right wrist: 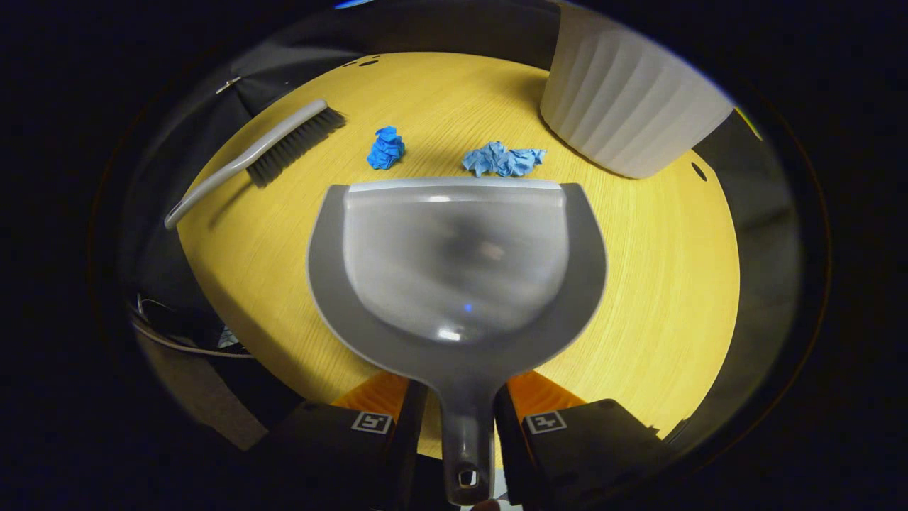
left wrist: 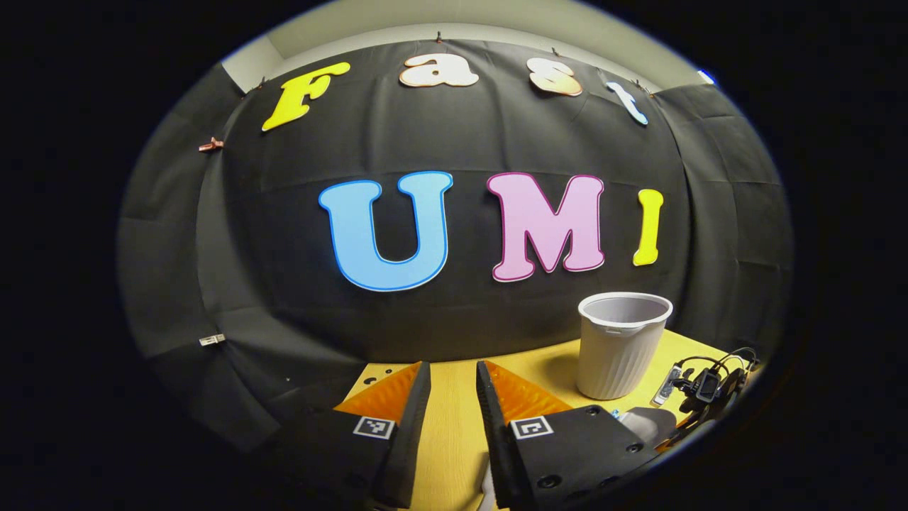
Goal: Pick up the small broom and dustpan from the desktop, sweep the trash into the dustpan with the broom, and then empty the trash into the garbage bin.
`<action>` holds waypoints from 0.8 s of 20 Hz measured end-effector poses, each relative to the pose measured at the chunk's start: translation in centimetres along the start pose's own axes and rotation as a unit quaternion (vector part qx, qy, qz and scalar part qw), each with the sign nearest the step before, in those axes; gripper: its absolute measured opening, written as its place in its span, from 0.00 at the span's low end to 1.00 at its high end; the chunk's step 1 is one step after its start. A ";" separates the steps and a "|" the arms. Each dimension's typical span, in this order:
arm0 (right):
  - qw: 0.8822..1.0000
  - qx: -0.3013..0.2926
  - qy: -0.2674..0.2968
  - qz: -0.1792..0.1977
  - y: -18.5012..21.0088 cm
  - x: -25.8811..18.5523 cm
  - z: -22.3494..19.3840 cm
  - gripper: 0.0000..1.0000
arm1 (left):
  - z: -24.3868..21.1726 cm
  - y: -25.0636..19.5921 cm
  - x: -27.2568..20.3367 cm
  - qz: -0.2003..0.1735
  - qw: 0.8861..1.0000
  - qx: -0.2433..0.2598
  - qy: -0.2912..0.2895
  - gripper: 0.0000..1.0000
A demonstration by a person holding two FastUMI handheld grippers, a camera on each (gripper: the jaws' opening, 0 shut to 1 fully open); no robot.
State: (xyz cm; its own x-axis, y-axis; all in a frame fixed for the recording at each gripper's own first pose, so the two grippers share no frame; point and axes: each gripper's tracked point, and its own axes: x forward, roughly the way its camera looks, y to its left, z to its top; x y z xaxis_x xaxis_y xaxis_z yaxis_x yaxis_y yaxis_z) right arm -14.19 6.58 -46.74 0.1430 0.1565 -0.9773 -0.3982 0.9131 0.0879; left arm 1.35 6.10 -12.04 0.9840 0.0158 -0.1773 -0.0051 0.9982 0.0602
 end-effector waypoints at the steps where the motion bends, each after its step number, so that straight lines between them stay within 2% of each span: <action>1: 1.000 0.001 0.007 -0.002 -0.1 0.2 -0.1 0.59 | -0.6 0.1 0.2 0.000 1.000 -0.001 0.007 0.45; 3: 1.000 0.014 0.020 0.005 0.2 0.6 -0.1 0.52 | -1.8 0.4 0.4 0.000 1.000 -0.001 0.020 0.45; 4: 0.999 0.025 0.021 0.011 0.3 0.8 -0.1 0.55 | -2.3 0.5 0.5 0.001 1.000 0.001 0.028 0.45; 6: 0.999 0.027 0.019 0.009 0.3 0.7 0.3 0.40 | -3.6 0.7 0.7 0.003 0.999 0.006 0.045 0.45; 7: 1.000 0.021 0.010 0.007 0.2 0.9 0.6 0.39 | -4.4 0.6 0.7 0.004 0.999 0.009 0.054 0.43; 8: 1.000 0.019 0.000 0.005 0.2 0.8 0.7 0.43 | -5.2 0.6 0.8 0.003 0.998 0.009 0.066 0.45; 9: 1.000 0.012 -0.009 0.002 0.0 0.9 0.6 0.36 | -6.3 0.4 0.9 0.001 0.997 0.009 0.080 0.43; 11: 1.000 -0.006 -0.019 -0.002 -0.3 0.2 0.3 0.36 | -9.0 -0.2 0.9 -0.005 0.994 0.016 0.111 0.45; 14: 1.000 -0.018 -0.018 0.015 0.1 -0.3 -0.4 0.36 | -14.5 -1.7 0.5 -0.042 0.982 0.007 0.184 0.45; 16: 0.999 -0.029 -0.017 0.017 -0.3 -0.3 -0.6 0.36 | -18.7 -3.7 -0.2 -0.078 0.962 -0.017 0.261 0.46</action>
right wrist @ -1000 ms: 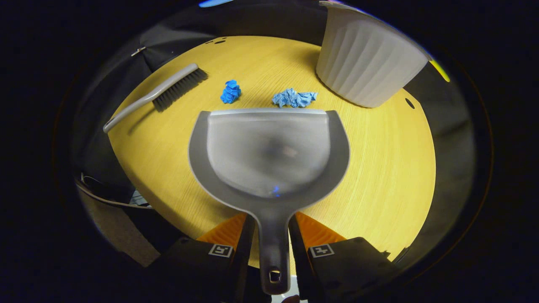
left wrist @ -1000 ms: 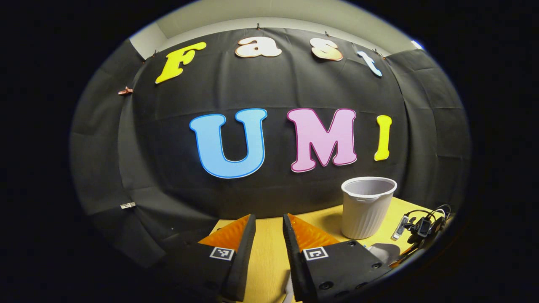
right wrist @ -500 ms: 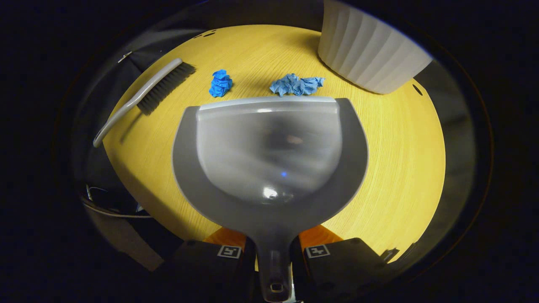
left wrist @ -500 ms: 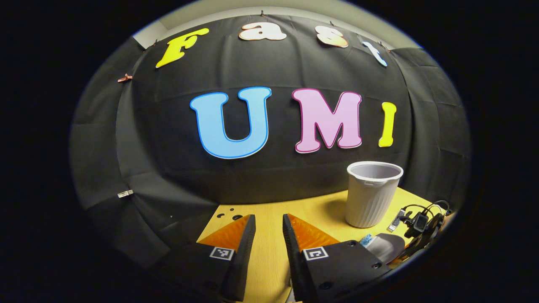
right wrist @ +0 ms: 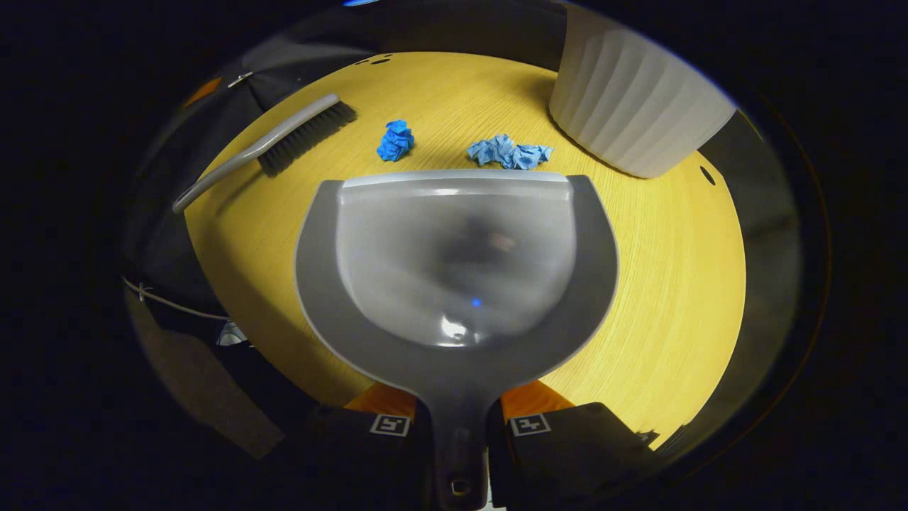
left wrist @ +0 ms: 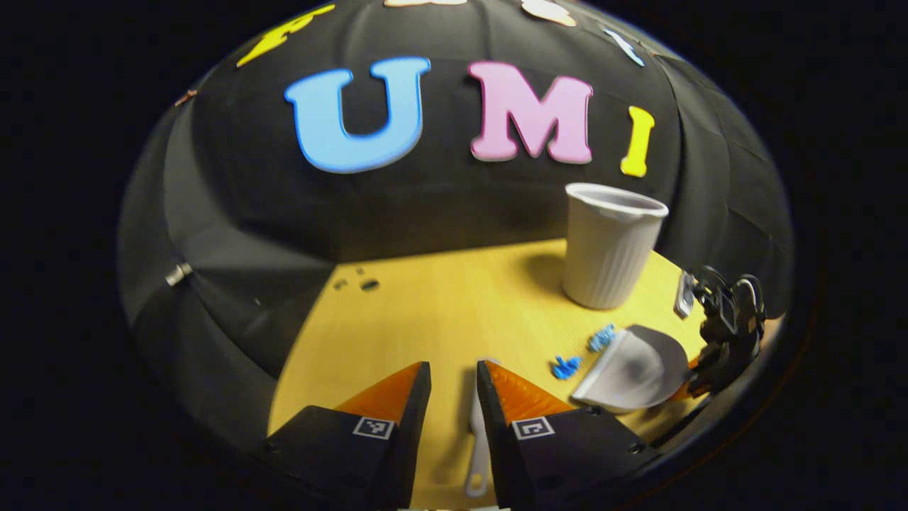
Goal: Pick up the small broom and dustpan from the desktop, sweep the trash into the dustpan with the broom, and then empty the trash into the garbage bin.
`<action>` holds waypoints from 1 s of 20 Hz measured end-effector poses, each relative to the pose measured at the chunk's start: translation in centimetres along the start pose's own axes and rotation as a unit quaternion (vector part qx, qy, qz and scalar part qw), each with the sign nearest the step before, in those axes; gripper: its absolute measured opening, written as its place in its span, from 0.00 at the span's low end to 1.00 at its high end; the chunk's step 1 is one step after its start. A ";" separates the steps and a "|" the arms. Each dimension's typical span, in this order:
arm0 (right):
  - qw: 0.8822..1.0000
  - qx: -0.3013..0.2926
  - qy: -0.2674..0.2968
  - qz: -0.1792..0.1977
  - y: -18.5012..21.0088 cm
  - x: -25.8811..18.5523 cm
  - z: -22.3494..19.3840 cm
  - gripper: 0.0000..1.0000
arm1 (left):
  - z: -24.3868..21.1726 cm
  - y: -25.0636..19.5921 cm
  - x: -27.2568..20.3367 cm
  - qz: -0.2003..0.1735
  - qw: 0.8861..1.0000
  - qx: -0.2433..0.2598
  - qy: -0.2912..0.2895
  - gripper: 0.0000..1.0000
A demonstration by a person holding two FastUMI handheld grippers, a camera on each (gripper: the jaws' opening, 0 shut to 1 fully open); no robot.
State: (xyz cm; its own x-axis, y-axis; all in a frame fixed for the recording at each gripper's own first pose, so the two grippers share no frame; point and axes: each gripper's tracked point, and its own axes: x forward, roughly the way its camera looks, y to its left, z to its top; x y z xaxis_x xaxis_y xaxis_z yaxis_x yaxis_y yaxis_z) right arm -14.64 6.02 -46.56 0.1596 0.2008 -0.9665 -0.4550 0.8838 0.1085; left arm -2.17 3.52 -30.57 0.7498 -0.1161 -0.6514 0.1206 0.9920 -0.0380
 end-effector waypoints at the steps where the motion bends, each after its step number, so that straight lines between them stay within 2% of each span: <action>1: 1.000 -0.004 -0.002 -0.001 -0.2 -0.1 -0.1 0.36 | -2.2 -0.4 0.9 -0.012 0.999 -0.012 0.037 0.45; 3: 1.000 -0.006 -0.003 0.001 -0.5 -0.4 -0.3 0.36 | -5.1 -0.6 1.8 -0.017 0.995 -0.023 0.096 0.46; 6: 1.000 -0.014 -0.006 -0.003 -1.5 -1.0 -0.7 0.36 | -8.2 -1.2 2.8 -0.030 0.986 -0.003 0.165 0.43; 7: 1.000 -0.016 -0.006 -0.004 -1.8 -1.1 -0.8 0.36 | -9.0 -1.3 2.9 -0.036 0.982 0.006 0.185 0.48; 8: 1.000 -0.016 -0.007 -0.003 -1.9 -1.2 -1.0 0.36 | -9.5 -1.3 3.1 -0.040 0.978 0.013 0.203 0.43; 9: 1.000 -0.018 -0.008 -0.003 -2.0 -1.2 -1.1 0.36 | -9.9 -1.2 3.4 -0.041 0.976 0.017 0.214 0.50; 13: 1.000 -0.023 -0.009 -0.001 -2.4 -1.2 -1.4 0.36 | -12.3 -1.1 5.2 -0.039 0.962 0.024 0.268 0.49; 20: 0.999 -0.029 0.009 0.015 -2.3 -0.7 -1.5 0.36 | -14.9 -0.7 8.0 -0.034 0.945 0.036 0.324 0.49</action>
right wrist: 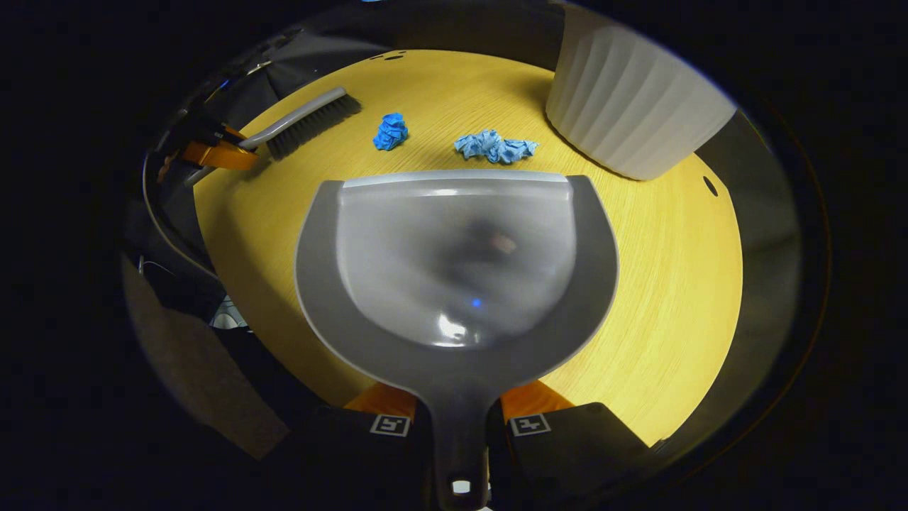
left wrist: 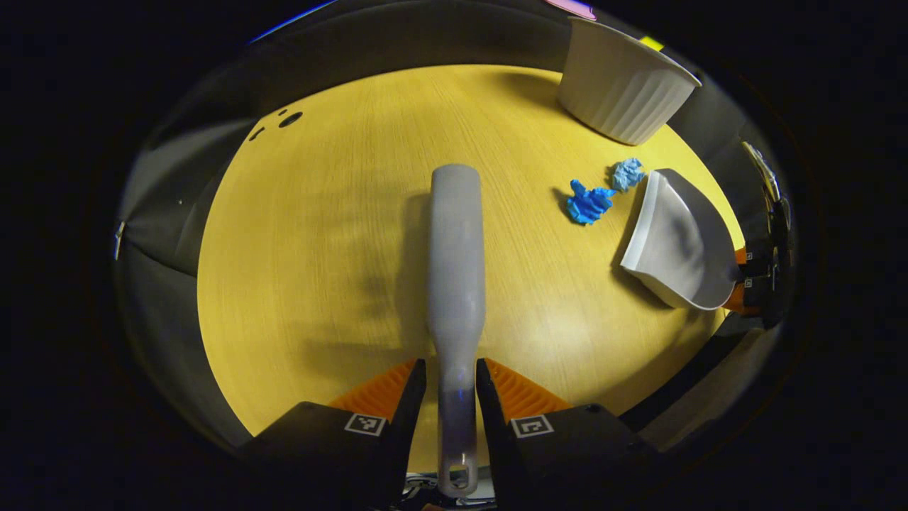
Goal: Pick up the small broom and dustpan from the desktop, sweep the trash into the dustpan with the broom, and then empty the trash into the garbage bin.
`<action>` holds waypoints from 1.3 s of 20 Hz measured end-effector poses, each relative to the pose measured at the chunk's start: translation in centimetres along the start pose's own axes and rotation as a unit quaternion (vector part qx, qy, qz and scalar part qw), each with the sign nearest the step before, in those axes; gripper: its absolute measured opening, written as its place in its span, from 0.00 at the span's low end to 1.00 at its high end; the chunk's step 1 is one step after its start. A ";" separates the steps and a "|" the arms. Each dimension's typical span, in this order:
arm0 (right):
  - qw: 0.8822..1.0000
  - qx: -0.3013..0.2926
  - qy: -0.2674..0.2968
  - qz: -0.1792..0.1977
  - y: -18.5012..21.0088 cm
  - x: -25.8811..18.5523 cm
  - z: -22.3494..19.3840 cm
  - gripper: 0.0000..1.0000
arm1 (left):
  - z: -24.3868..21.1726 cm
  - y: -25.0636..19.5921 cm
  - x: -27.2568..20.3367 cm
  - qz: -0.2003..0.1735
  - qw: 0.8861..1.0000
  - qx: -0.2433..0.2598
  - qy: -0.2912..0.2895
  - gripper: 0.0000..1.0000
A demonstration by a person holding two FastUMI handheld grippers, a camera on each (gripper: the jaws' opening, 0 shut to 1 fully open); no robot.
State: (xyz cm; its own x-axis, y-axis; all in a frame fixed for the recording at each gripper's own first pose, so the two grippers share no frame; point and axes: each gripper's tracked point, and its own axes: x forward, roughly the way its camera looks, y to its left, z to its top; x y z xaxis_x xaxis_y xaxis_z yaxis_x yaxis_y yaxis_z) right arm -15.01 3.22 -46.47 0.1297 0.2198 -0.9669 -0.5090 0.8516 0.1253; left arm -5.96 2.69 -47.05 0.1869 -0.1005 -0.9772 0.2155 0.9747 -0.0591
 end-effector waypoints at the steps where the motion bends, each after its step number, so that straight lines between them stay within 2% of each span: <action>1: 1.000 0.000 0.003 0.002 -0.1 0.1 0.0 0.36 | -0.1 -0.2 0.5 0.001 1.000 0.003 0.004 0.49; 5: 1.000 -0.018 0.011 0.002 -0.7 0.1 0.0 0.36 | 0.0 -0.3 1.8 0.009 1.000 0.003 0.013 0.46; 7: 1.000 -0.028 0.015 0.004 -1.1 0.0 0.0 0.36 | 0.6 -0.2 1.8 0.013 1.000 0.001 0.006 0.31; 10: 0.999 -0.035 0.020 0.008 -1.8 0.0 0.4 0.36 | 2.0 -0.2 2.3 0.022 1.000 0.014 -0.006 0.29; 14: 0.998 -0.051 0.025 0.010 -2.9 0.0 0.9 0.36 | 5.4 -2.4 2.2 0.001 0.999 0.032 -0.027 0.26; 19: 0.997 -0.070 0.032 0.015 -3.4 0.1 0.8 0.36 | 10.3 -6.0 2.7 -0.012 0.995 0.086 -0.056 0.25; 20: 0.997 -0.070 0.032 0.017 -3.2 0.1 0.8 0.36 | 10.9 -6.6 2.9 -0.015 0.993 0.099 -0.058 0.29; 22: 0.997 -0.071 0.033 0.019 -3.3 0.1 0.8 0.36 | 11.6 -8.2 3.4 -0.023 0.991 0.119 -0.057 0.25; 26: 0.997 -0.070 0.036 0.024 -3.2 0.2 0.9 0.36 | 12.2 -11.1 4.2 -0.043 0.985 0.158 -0.049 0.24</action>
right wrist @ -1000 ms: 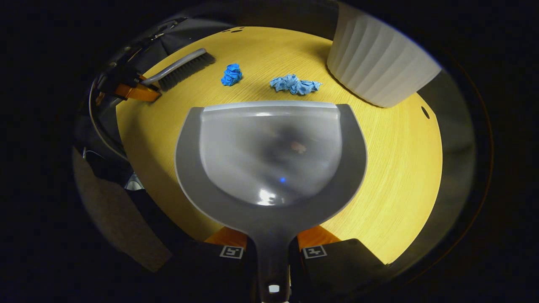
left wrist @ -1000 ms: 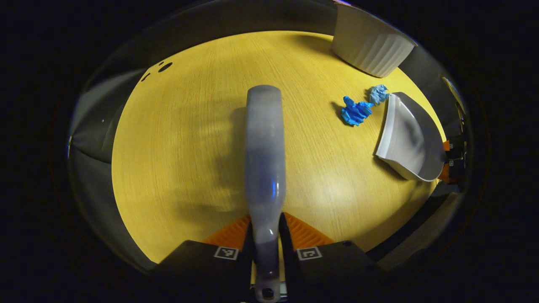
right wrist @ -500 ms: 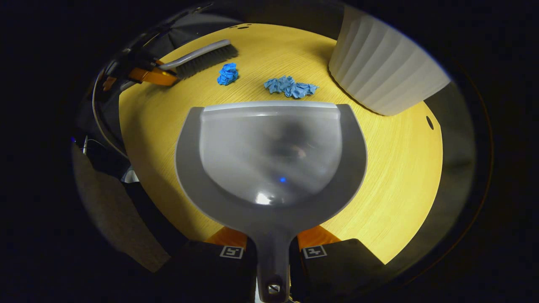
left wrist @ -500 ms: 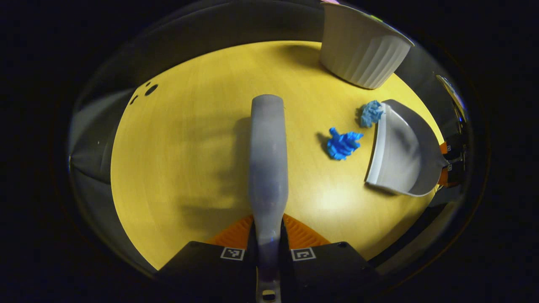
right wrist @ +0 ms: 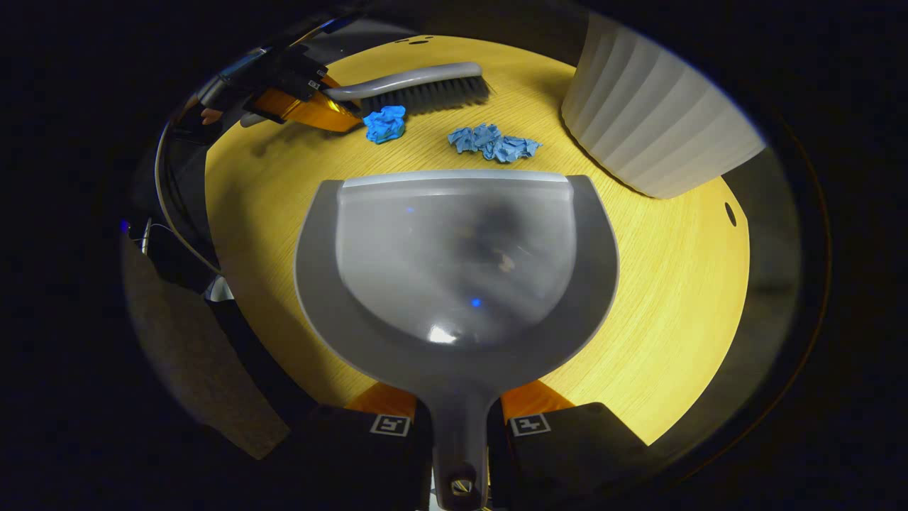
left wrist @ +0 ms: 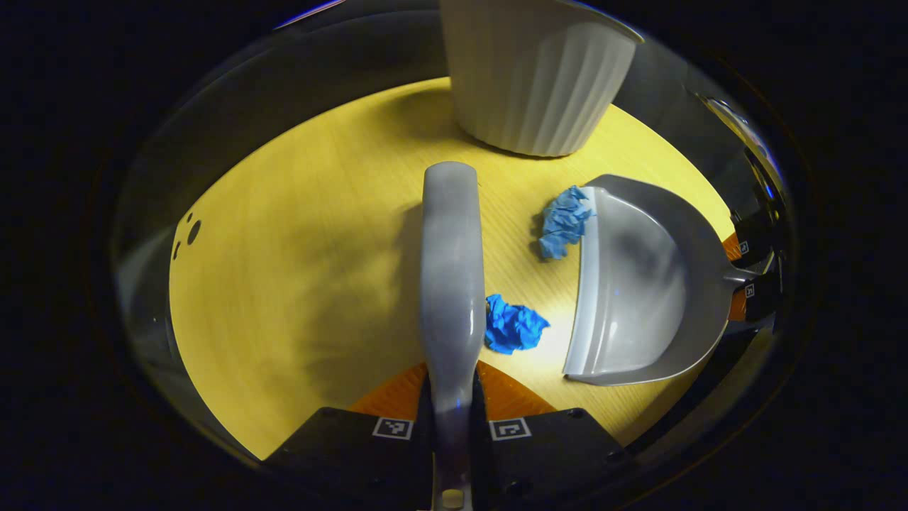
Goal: Pick up the small broom and dustpan from the desktop, sweep the trash into the dustpan with the broom, and then empty the trash into the garbage bin.
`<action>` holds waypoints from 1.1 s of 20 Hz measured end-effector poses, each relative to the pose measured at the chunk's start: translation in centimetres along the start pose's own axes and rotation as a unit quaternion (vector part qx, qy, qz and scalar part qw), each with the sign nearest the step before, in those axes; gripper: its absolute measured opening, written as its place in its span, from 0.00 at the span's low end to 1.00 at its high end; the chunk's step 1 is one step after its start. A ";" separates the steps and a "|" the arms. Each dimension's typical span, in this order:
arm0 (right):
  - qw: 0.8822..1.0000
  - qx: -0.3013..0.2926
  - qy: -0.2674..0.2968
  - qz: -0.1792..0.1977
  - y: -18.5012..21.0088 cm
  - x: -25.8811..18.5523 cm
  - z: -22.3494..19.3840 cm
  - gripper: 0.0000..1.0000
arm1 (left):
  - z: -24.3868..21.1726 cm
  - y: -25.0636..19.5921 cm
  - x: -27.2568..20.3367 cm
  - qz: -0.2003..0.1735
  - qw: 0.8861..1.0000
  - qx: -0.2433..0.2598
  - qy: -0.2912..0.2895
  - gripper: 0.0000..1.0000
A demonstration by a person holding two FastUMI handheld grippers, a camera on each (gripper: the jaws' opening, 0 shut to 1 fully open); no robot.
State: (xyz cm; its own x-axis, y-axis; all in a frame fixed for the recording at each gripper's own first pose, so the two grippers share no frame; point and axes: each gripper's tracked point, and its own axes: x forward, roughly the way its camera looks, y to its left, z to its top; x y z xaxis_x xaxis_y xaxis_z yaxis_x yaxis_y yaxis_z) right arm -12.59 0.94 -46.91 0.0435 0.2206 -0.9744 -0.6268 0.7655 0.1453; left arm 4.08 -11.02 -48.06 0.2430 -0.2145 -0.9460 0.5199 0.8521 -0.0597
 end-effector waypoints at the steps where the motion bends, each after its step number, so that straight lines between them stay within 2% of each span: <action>1: 1.000 0.000 0.000 0.001 -0.1 0.0 0.1 0.36 | 0.2 -0.7 0.3 -0.007 1.000 0.006 0.003 0.25; 3: 1.000 0.000 -0.002 0.002 -0.1 0.2 0.2 0.36 | 0.7 -2.4 0.5 -0.028 0.999 0.018 0.003 0.28; 4: 1.000 0.000 -0.002 0.002 -0.1 0.3 0.3 0.36 | 1.0 -3.4 0.5 -0.043 0.999 0.024 0.001 0.24; 5: 1.000 0.000 -0.004 0.002 -0.1 0.3 0.5 0.36 | 1.1 -4.6 0.4 -0.059 0.998 0.028 0.000 0.28; 6: 1.000 0.000 -0.005 0.002 -0.1 0.3 0.6 0.36 | 1.2 -5.6 0.1 -0.074 0.997 0.030 -0.002 0.24; 7: 1.000 -0.001 -0.008 0.002 -0.2 0.4 0.8 0.36 | 1.1 -6.7 0.0 -0.089 0.996 0.030 -0.003 0.27; 10: 1.000 -0.002 -0.018 -0.001 -0.2 0.7 0.7 0.36 | 1.6 -8.9 -0.7 -0.125 0.992 0.031 -0.011 0.24; 12: 1.000 0.002 -0.026 -0.009 -0.3 0.8 0.9 0.36 | 1.9 -8.8 -1.6 -0.127 0.991 0.030 -0.018 0.28; 15: 0.999 0.030 -0.041 -0.018 -0.5 0.9 1.0 0.36 | 2.7 -8.0 -2.2 -0.118 0.992 0.004 -0.037 0.25; 19: 0.996 0.064 -0.056 -0.032 0.7 1.0 2.1 0.36 | 3.2 -5.8 -3.3 -0.091 0.993 -0.031 -0.062 0.27; 22: 0.992 0.099 -0.062 -0.041 1.3 0.7 2.5 0.36 | 2.8 -3.5 -3.2 -0.074 0.994 -0.050 -0.066 0.24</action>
State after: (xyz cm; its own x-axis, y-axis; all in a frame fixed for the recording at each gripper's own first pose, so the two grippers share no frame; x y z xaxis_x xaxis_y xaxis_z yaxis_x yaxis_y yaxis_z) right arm -11.46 3.63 -46.93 0.1907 0.2165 -0.9575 -0.4529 0.8848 0.1098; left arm 3.78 -14.61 -43.96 0.2787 -0.3962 -0.8748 0.4753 0.8485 -0.2328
